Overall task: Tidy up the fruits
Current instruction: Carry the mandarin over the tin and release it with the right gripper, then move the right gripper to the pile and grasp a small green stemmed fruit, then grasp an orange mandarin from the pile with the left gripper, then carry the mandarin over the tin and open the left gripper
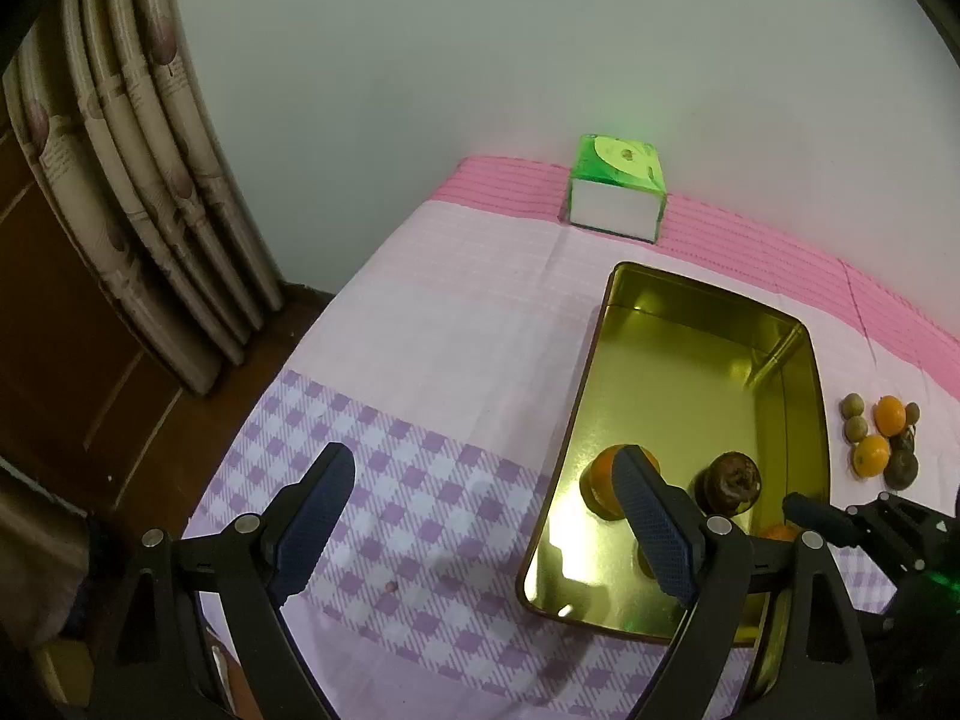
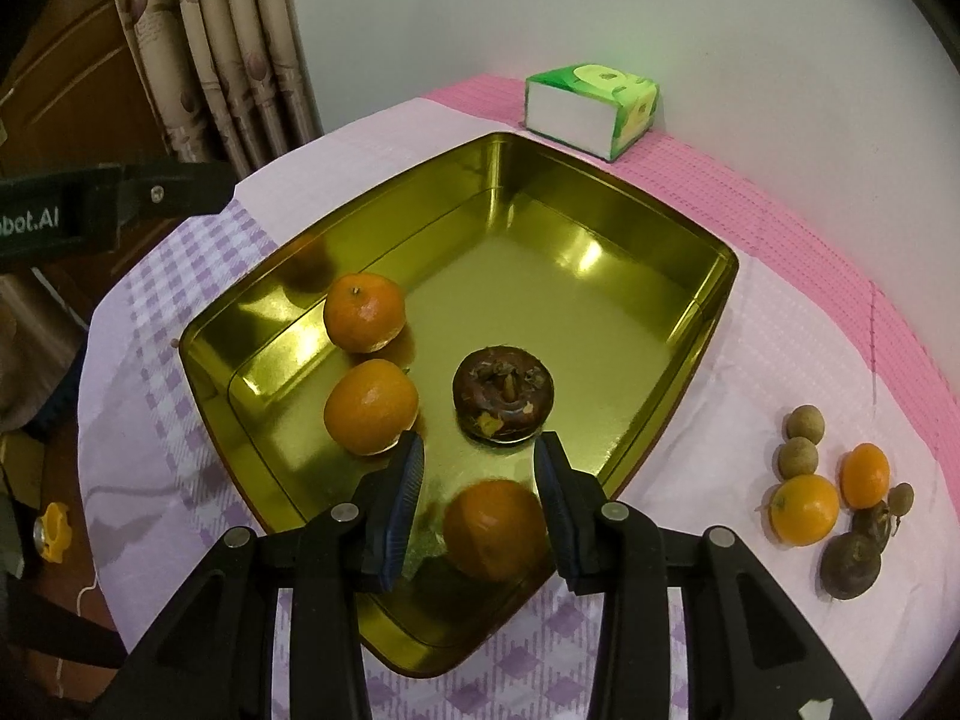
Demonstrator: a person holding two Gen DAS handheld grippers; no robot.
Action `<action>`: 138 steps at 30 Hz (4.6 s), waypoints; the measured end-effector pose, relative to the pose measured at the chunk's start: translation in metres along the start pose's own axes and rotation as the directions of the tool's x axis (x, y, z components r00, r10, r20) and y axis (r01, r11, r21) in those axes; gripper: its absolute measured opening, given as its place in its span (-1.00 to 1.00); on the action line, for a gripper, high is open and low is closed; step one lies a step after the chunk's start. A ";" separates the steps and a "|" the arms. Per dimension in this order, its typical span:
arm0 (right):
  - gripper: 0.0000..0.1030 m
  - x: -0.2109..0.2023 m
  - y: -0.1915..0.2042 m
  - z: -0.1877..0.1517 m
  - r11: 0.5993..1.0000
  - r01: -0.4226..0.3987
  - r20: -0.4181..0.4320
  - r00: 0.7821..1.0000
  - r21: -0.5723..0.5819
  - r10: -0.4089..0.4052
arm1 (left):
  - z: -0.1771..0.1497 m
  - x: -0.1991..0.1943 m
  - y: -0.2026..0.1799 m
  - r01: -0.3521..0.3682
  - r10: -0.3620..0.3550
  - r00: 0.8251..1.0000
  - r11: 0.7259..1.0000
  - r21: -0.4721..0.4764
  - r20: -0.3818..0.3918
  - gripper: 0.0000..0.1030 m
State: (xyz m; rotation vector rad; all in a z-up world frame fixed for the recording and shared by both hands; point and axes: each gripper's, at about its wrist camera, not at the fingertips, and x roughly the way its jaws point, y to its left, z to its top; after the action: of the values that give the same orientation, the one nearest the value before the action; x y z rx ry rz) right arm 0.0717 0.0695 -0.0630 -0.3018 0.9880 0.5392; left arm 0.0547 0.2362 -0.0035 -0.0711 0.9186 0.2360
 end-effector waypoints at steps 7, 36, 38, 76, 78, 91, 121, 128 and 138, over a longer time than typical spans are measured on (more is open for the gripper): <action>-0.30 -0.021 -0.008 0.002 0.999 -0.021 0.058 0.998 0.046 0.018 | 0.000 -0.002 -0.003 0.001 -0.001 1.000 1.000 0.012 0.006 0.70; -0.29 -0.077 -0.202 -0.090 0.890 0.234 0.046 0.961 0.392 -0.273 | -0.006 0.004 -0.011 -0.018 0.018 1.000 0.998 0.056 -0.007 0.71; -0.29 -0.077 -0.214 -0.094 0.883 0.247 0.048 0.956 0.400 -0.289 | -0.008 0.004 -0.014 -0.017 0.018 1.000 0.998 0.066 -0.002 0.71; -0.54 -0.035 -0.280 -0.111 0.885 0.210 0.089 0.959 0.416 -0.270 | -0.019 0.000 -0.234 0.301 -0.279 0.954 0.890 0.343 -0.111 0.71; -0.54 -0.042 -0.278 -0.121 0.876 0.226 0.089 0.953 0.426 -0.289 | -0.022 0.008 -0.244 0.311 -0.284 0.950 0.885 0.347 -0.127 0.71; -0.54 -0.067 -0.276 -0.160 0.823 0.250 0.079 0.939 0.510 -0.335 | -0.024 0.045 -0.285 0.351 -0.306 0.935 0.872 0.341 -0.181 0.67; -0.54 -0.062 -0.276 -0.163 0.818 0.240 0.063 0.946 0.522 -0.318 | -0.038 0.058 -0.282 0.395 -0.324 0.909 0.869 0.298 -0.263 -0.18; -0.54 -0.060 -0.274 -0.162 0.819 0.254 0.055 0.944 0.514 -0.327 | -0.041 0.037 -0.265 0.398 -0.334 0.910 0.869 0.293 -0.246 -0.18; -0.54 -0.059 -0.272 -0.160 0.819 0.271 0.048 0.939 0.505 -0.341 | -0.023 0.008 -0.229 0.359 -0.323 0.931 0.895 0.267 -0.169 -0.18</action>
State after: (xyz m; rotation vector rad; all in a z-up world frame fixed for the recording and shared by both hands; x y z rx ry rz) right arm 0.0849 -0.2500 -0.0971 0.0390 0.8863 -0.0020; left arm 0.0949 0.0111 -0.0327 0.0295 1.0357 -0.2375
